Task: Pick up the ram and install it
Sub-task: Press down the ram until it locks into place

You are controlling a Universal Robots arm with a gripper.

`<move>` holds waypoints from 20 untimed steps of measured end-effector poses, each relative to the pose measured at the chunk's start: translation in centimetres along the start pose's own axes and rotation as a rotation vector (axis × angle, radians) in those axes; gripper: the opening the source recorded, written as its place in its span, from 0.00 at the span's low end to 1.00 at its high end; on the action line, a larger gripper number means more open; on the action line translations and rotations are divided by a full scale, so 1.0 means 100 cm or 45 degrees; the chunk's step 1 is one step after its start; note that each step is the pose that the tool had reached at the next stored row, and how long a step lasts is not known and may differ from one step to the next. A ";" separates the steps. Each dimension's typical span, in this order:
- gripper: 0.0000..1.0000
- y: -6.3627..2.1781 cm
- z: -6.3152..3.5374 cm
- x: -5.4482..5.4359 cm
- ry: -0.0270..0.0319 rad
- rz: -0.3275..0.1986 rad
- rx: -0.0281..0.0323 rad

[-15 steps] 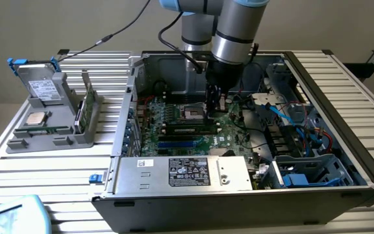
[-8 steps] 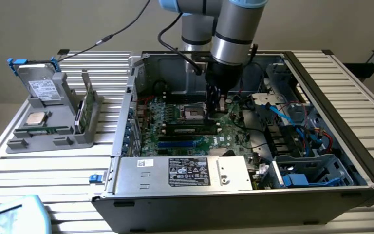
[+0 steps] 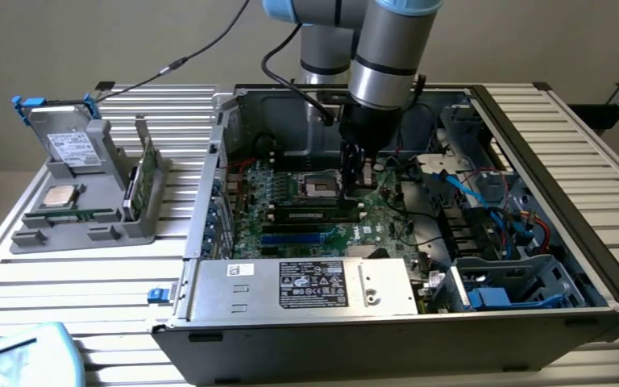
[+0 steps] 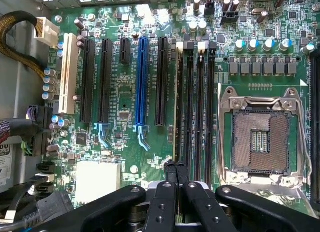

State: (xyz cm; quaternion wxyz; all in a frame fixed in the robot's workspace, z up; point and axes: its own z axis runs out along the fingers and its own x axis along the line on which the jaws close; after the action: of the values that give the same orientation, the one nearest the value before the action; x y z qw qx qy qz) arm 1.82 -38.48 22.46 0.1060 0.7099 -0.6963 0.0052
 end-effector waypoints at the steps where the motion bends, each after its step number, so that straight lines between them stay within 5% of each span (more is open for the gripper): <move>1: 0.10 -0.0001 0.0003 0.000 0.0007 0.000 0.0000; 9: 0.10 -0.0002 0.0009 -0.001 0.0036 0.000 -0.0001; 14: 0.10 0.0019 -0.0126 0.001 0.0034 0.000 -0.0002; 20: 0.10 0.0083 -0.0119 0.001 0.0035 0.000 -0.0003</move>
State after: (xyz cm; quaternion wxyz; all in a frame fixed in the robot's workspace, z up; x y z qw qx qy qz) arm 1.17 -38.42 23.76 0.1070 0.7097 -0.6963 0.0061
